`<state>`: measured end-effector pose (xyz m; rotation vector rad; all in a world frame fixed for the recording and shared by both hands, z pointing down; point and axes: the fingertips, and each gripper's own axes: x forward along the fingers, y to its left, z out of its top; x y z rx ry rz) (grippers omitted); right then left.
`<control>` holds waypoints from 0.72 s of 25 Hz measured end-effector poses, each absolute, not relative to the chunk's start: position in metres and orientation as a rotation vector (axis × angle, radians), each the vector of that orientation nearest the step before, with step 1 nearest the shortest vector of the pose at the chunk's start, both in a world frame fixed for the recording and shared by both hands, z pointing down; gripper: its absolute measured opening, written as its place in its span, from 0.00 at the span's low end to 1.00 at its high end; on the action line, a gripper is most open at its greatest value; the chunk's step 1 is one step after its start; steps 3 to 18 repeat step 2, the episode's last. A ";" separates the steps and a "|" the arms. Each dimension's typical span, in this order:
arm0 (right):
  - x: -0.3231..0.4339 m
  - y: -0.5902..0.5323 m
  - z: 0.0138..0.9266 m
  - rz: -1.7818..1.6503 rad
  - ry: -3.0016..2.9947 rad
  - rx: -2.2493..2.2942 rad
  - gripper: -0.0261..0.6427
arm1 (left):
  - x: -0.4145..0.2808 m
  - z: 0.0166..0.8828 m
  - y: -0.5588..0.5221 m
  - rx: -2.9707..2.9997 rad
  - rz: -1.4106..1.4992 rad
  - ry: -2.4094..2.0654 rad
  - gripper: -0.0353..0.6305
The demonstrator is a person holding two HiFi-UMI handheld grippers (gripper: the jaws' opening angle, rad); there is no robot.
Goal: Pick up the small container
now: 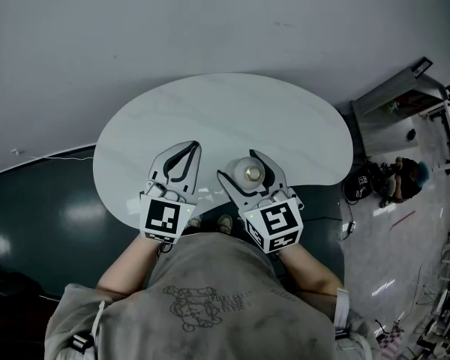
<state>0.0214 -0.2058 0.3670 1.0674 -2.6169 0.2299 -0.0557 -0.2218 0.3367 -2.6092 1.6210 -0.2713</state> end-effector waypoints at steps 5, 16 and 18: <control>0.016 -0.206 0.366 0.226 -2.630 1.060 0.52 | -0.059 0.337 -0.222 -2.604 -0.279 1.625 0.08; 0.016 -0.206 0.366 0.226 -2.630 1.060 0.52 | -0.059 0.337 -0.222 -2.604 -0.279 1.625 0.08; 0.016 -0.206 0.366 0.226 -2.630 1.060 0.52 | -0.059 0.337 -0.222 -2.604 -0.279 1.625 0.08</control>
